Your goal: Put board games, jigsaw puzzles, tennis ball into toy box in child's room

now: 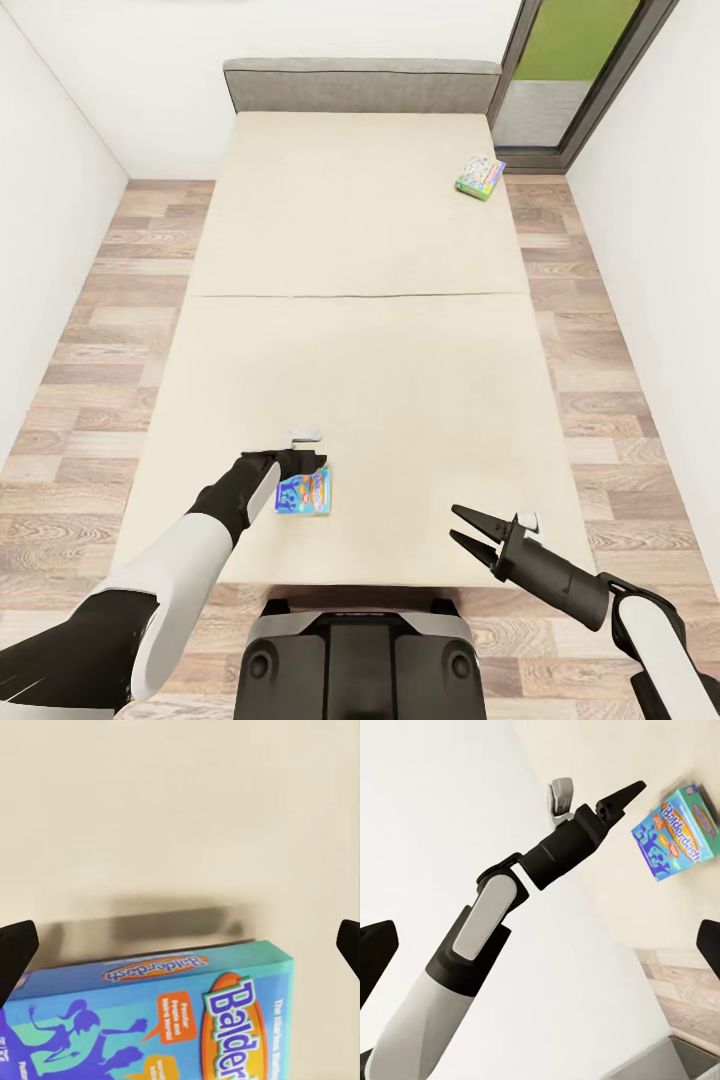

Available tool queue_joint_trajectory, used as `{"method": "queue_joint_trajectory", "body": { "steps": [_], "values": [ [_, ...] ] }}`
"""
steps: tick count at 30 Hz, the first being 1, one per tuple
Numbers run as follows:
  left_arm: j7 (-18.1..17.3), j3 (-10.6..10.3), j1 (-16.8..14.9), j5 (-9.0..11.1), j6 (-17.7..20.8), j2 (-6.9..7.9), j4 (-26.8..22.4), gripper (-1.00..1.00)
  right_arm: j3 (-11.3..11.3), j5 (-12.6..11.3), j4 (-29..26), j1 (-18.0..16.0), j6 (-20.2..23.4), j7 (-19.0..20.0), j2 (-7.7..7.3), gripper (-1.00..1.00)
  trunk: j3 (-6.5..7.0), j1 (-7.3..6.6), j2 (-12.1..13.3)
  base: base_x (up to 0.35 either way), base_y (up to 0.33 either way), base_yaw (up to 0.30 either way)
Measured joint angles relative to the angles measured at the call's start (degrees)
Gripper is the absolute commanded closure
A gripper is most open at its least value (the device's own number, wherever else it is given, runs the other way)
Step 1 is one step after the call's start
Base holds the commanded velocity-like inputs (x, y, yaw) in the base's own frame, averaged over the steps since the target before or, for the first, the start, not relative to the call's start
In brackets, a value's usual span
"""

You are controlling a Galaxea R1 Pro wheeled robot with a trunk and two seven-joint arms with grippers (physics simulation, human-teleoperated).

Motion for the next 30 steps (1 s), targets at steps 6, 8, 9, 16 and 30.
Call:
{"method": "queue_joint_trajectory", "body": {
  "steps": [6, 8, 9, 16, 30],
  "values": [
    [0.0, 0.01, 0.0, 0.0, -0.03, 0.02, -0.02, -1.0, -0.02, 0.0, -0.04, 0.0, -0.09, -0.12, 0.03, -1.0, 0.0, 0.0, 0.0, 0.0, 0.0, 0.0],
    [0.0, 0.02, 0.0, 0.0, -0.03, 0.02, -0.02, -1.0, -0.04, 0.0, -0.05, 0.0, -0.09, -0.06, 0.03, -1.0, 0.02, 0.0, 0.0, 0.0, 0.0, 0.0],
    [0.0, 0.02, 0.0, 0.0, -0.03, 0.02, -0.02, -1.0, -0.05, 0.0, -0.05, 0.0, -0.08, -0.04, 0.03, -1.0, 0.04, 0.0, 0.0, 0.0, 0.0, 0.0],
    [0.0, 0.02, 0.0, 0.0, -0.02, -0.03, -0.01, -1.0, -0.07, -0.31, -0.05, 0.0, 0.3, 0.1, 0.07, -1.0, 0.06, 0.0, 0.0, 0.0, 0.0, 0.0],
    [0.0, 0.02, 0.0, 0.0, 0.02, -0.07, -0.04, -1.0, 1.92, -2.51, -0.05, 0.07, 0.3, 0.37, 0.41, -1.0, 0.07, 0.0, 0.0, 0.0, 0.0, 0.0]
  ]
}}
